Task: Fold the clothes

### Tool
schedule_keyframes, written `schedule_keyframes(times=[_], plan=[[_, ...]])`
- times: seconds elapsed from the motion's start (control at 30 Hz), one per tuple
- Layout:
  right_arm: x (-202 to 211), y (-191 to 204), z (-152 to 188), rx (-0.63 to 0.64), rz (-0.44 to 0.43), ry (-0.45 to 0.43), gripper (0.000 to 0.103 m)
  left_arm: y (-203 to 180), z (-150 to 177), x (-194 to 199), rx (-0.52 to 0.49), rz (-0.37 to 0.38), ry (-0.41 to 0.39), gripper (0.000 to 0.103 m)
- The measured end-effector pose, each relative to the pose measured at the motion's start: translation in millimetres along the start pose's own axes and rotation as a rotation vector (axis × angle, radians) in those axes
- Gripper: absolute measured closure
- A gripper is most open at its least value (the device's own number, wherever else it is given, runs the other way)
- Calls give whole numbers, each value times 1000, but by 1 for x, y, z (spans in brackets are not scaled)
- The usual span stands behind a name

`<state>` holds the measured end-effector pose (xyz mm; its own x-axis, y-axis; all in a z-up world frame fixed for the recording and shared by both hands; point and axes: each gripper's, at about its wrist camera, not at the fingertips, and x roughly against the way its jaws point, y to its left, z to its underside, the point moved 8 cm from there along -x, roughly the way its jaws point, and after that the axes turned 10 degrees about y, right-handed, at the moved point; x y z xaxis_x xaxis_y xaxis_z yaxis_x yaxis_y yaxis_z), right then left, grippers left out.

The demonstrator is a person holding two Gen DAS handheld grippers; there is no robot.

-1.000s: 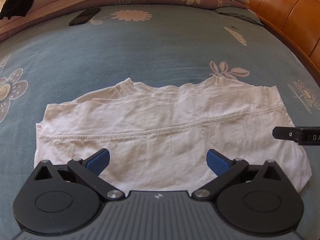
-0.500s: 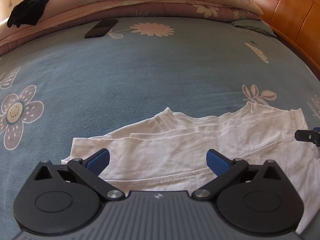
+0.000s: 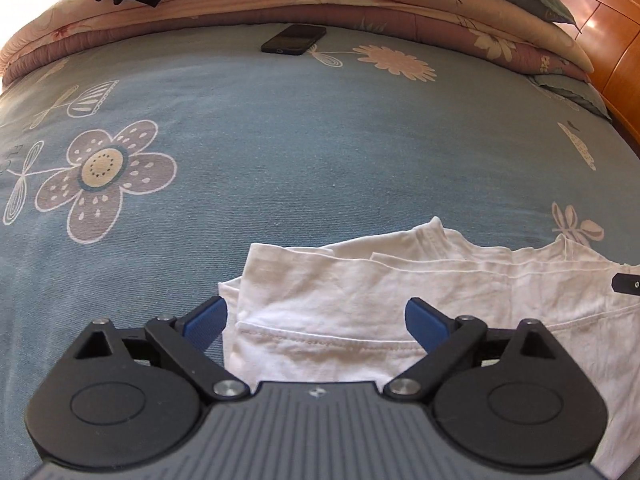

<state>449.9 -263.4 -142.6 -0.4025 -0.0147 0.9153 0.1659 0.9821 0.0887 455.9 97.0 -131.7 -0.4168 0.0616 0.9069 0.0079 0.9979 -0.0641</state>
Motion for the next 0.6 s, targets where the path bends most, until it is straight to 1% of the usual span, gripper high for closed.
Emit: schedule_keyframes(times=[0.07,0.13,0.2,0.3,0.33,0.37,0.47,0.6], plan=[[0,7,3,8,-11,9,0,9,5,0,20,-19,18,50],[0,13,5,14,-20,15,0,18,11,-1,28,-27,38,65],[0,19,5,21,-22,16,0,25,18,-3,27,-30,53,64],[1,27,6,29,-32,17,0,30,21,1,45,-6,54,65],[2,29,6,33,-33,18,0,31,23,3,47,-2,54,68],[2,32,6,37,-33,19,0,32,25,5,50,3,55,76],[4,39,7,47,-42,22,0,32,30,10,51,23,60,81],[6,48,9,62,-51,23,0,36,35,12,78,69,69,84]])
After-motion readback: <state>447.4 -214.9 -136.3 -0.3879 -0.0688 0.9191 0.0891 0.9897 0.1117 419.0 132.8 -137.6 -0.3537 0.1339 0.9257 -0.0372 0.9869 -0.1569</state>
